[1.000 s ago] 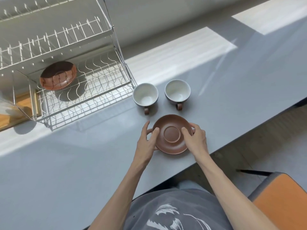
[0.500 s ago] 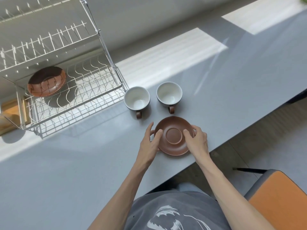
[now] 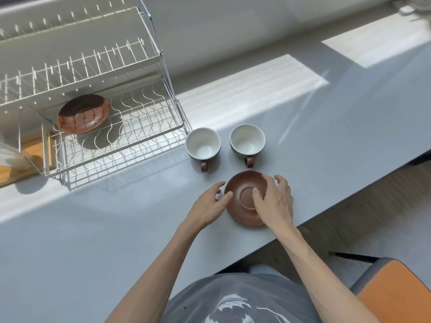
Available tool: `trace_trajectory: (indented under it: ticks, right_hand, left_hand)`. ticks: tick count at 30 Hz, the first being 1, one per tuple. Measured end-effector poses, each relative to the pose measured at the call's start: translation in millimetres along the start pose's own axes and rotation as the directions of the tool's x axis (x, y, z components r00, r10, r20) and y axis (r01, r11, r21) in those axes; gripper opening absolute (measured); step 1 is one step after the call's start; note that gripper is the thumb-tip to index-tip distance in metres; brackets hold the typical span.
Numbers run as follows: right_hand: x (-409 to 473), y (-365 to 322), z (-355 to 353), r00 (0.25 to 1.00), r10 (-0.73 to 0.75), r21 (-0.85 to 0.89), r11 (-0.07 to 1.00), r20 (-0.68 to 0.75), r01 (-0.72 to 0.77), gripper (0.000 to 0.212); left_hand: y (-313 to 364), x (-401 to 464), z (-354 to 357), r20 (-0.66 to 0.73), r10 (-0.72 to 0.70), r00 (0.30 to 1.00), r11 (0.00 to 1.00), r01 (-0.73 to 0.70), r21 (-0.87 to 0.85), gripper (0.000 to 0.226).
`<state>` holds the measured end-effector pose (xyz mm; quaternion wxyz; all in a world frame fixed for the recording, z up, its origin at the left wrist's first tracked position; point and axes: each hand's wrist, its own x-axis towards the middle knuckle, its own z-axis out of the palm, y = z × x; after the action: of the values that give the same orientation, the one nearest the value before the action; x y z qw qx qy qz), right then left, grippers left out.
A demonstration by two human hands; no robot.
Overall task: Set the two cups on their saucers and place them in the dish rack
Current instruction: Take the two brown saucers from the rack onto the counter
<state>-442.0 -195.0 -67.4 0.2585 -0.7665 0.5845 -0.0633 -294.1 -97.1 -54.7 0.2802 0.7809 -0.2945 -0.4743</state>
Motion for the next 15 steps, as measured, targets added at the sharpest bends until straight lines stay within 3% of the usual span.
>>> trace_trajectory:
  ticks: [3, 7, 15]
  right_hand:
    - [0, -20, -1, 0.977, -0.215, -0.086, 0.973, -0.009, 0.213, 0.041]
    - [1, -56, -3, 0.905, -0.416, -0.097, 0.901, 0.087, 0.423, 0.034]
    - [0, -137, 11, 0.713, -0.623, -0.16, 0.707, 0.321, 0.689, 0.041]
  left_hand:
    - [-8, -5, -23, 0.062, -0.001, 0.998, 0.966, -0.015, 0.259, 0.059]
    - [-20, -16, -62, 0.088, -0.019, 0.996, 0.831, -0.033, 0.555, 0.057]
    - [-51, -44, -127, -0.185, 0.036, 0.982, 0.649, 0.118, 0.751, 0.056]
